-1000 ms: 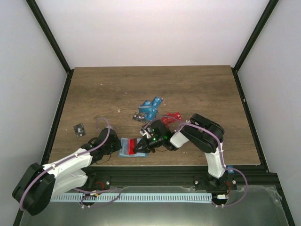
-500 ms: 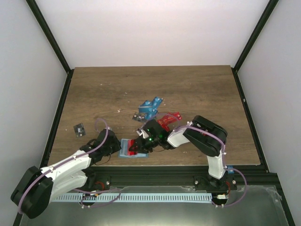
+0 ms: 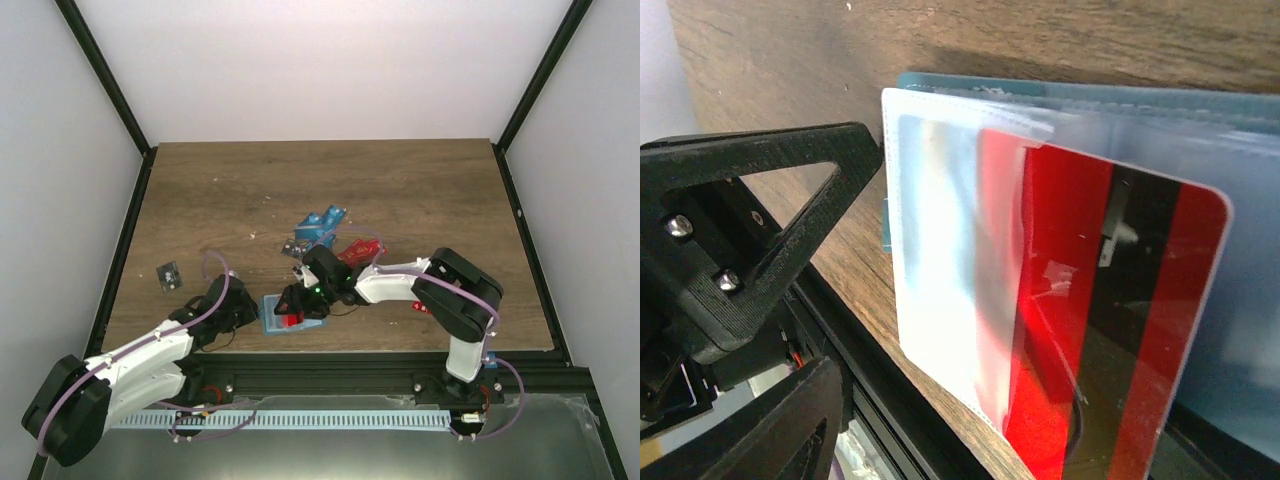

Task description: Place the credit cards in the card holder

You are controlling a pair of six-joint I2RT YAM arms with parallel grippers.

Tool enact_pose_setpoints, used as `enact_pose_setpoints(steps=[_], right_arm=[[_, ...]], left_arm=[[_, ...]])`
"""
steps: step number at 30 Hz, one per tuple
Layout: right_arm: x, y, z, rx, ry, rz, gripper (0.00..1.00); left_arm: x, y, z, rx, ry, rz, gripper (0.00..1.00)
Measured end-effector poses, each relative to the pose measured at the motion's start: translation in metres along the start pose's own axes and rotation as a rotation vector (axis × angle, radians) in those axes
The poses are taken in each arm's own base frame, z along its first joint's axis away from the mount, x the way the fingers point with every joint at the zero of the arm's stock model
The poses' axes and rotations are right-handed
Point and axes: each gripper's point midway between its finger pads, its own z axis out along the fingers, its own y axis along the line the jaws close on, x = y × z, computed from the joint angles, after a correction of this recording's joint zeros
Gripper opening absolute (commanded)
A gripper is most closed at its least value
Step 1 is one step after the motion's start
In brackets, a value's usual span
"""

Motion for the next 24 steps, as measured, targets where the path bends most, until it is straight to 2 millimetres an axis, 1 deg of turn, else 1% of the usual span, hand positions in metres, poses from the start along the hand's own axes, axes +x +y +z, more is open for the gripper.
enact_pose_setpoints(steps=[5,14,18,24], right_arm=[[-0.001,0.001,-0.001,0.046,0.001,-0.017,0.77],[0.001,0.003,0.0,0.16,-0.003,-0.05,0.84],[-0.001,0.008,0.006,0.179,0.002,-0.059,0.85],[-0.005,0.019,0.02,0.187,0.015,-0.07,0.85]], left_arm=[[0.0,0.0,0.0,0.002,0.003,0.0,0.12],[0.003,-0.002,0.0,0.011,0.014,0.0,0.12],[0.004,-0.002,0.0,0.017,0.015,0.0,0.11],[0.004,-0.002,0.0,0.026,0.013,0.0,0.11]])
